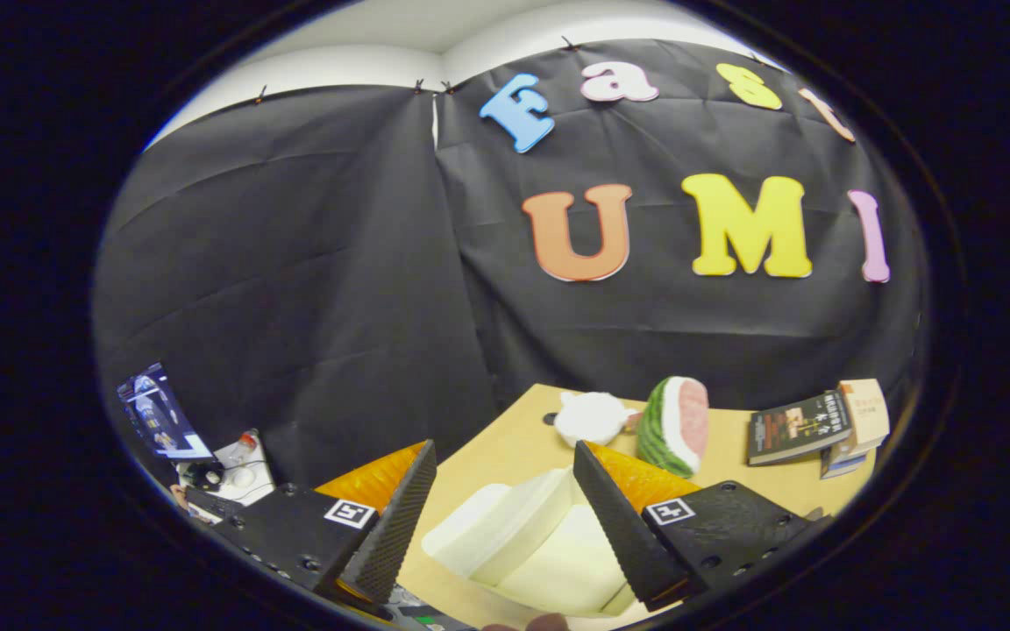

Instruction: Open the storage box then place both shoes into the box .Put the left shoe in first, then the right shoe, with the right side of both shoes facing outward in a uniform manner.

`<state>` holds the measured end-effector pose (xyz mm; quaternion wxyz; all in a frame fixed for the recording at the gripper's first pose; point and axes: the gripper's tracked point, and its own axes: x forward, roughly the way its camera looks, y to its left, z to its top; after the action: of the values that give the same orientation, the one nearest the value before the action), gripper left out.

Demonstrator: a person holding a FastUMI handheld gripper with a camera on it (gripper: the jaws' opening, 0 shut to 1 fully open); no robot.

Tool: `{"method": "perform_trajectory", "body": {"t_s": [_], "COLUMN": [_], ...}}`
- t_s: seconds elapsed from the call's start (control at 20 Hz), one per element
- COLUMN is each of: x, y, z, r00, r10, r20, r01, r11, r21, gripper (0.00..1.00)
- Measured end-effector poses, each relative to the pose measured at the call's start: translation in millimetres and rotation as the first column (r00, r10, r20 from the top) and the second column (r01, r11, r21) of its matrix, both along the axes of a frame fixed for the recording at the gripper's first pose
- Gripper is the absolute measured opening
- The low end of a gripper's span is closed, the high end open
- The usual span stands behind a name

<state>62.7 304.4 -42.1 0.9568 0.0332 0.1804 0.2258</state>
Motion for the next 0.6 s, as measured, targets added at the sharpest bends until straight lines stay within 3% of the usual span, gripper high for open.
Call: {"method": "perform_trajectory", "body": {"t_s": [0.3,0.6], "x": [-5.5,-26.6], "y": [-132.3,-264.7], "z": [1.1,-36.5], "r00": [0.971,0.894], "r10": [-0.229,-0.446], "r20": [0.066,0.034], "r01": [0.231,0.448], "r11": [0.973,0.893], "r21": [-0.021,-0.049], "gripper": [0.96,0.96]}}
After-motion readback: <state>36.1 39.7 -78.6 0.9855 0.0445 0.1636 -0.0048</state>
